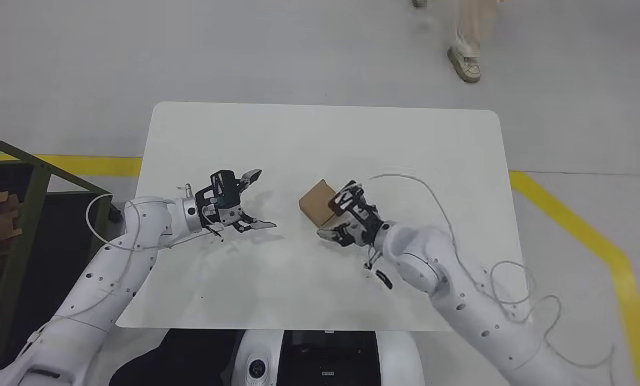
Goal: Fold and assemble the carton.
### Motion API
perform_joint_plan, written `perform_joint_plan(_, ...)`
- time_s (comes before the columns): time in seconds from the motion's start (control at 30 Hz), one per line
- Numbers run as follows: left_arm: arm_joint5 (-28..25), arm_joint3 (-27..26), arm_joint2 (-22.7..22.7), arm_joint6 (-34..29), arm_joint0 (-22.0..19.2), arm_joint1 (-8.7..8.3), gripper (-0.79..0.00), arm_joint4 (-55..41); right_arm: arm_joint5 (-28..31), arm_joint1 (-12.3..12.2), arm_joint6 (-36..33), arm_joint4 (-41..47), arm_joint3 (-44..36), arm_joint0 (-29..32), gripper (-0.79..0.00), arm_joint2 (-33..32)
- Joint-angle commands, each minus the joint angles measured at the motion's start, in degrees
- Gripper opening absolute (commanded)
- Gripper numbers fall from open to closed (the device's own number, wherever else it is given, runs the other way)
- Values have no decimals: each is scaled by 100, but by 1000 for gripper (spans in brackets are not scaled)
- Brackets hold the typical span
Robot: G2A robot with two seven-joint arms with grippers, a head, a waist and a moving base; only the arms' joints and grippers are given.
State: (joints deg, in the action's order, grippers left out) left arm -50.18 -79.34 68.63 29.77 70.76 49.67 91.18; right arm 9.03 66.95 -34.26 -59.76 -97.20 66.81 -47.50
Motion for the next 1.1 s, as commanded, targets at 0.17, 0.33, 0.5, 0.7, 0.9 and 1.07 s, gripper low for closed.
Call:
perform_joint_plan(0.17, 0, 0, 0, -1, 0, 0, 0, -1, 90, 76, -129, -136, 200, -167, 0, 159)
perform_joint_plan(0.33, 0, 0, 0, -1, 0, 0, 0, -1, 158, 154, -96, 75, 465, -347, 0, 203)
perform_joint_plan(0.5, 0, 0, 0, -1, 0, 0, 0, -1, 182, 220, -92, 138, 639, -492, 0, 254)
perform_joint_plan(0.7, 0, 0, 0, -1, 0, 0, 0, -1, 77, 287, -24, 148, 817, -581, -299, 276)
perform_joint_plan(0.9, 0, 0, 0, -1, 0, 0, 0, -1, 93, 315, -19, 91, 861, -567, -403, 266)
perform_joint_plan(1.07, 0, 0, 0, -1, 0, 0, 0, -1, 240, 312, 4, 74, 740, -509, -453, 209)
